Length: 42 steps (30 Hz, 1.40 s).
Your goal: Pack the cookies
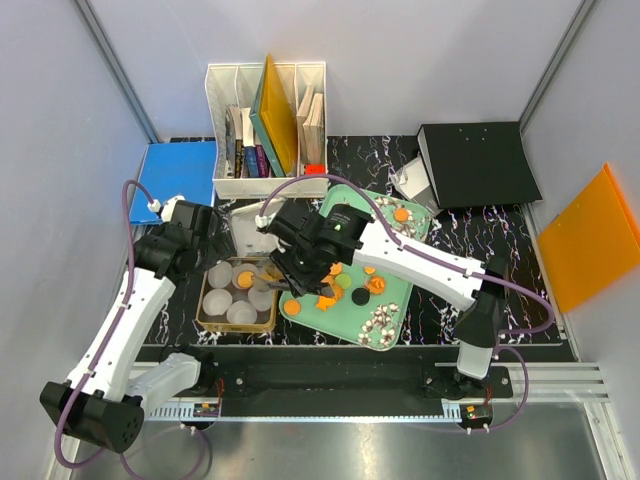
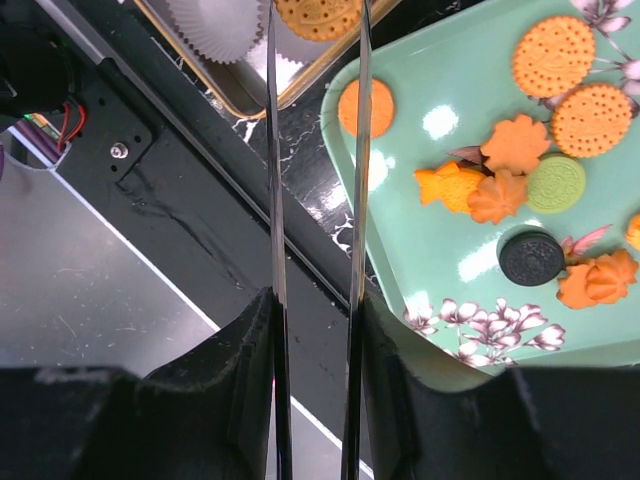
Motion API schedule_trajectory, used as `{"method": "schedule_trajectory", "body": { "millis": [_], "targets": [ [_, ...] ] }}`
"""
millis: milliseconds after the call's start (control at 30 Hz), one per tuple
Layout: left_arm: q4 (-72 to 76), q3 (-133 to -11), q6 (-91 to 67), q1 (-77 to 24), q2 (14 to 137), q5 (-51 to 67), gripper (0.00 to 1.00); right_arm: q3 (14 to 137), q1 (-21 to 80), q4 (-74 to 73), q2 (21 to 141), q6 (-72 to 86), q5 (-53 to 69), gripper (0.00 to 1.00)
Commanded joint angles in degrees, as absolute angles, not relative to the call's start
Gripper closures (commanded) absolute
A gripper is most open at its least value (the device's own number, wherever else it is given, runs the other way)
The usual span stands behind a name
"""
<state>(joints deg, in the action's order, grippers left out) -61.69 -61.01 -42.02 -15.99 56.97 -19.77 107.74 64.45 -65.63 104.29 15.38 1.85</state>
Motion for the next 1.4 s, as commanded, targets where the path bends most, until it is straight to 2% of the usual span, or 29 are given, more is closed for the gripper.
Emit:
{"method": "schedule_trajectory", "body": {
  "millis": [0, 667, 833, 1067, 1367],
  "targets": [
    [-61.1, -61.1, -41.3, -15.6, 56.2, -20.6, 0.01, 111.2, 65.7, -63.7, 104.9, 14.5, 3.7, 0.67],
    [-60.7, -59.8, -40.1, -15.6, 56.1, -20.0, 0.01, 109.9, 65.8, -61.4, 108.3, 14.5, 3.6, 0.66],
    [-60.6, -59.5, -39.9, -15.6, 56.1, -20.0, 0.01, 109.3, 65.9, -61.4, 108.3, 14.5, 3.6, 0.61],
    [-60.3, -59.4, -39.9, -15.6, 56.2, -19.9, 0.01, 110.0, 65.9, -61.5, 108.4, 14.4, 2.3, 0.48],
    [-60.2, -59.7, -39.9, -15.6, 56.3, -19.7, 0.01, 110.7, 65.8, -62.7, 107.0, 14.3, -1.5, 0.46]
  ]
}}
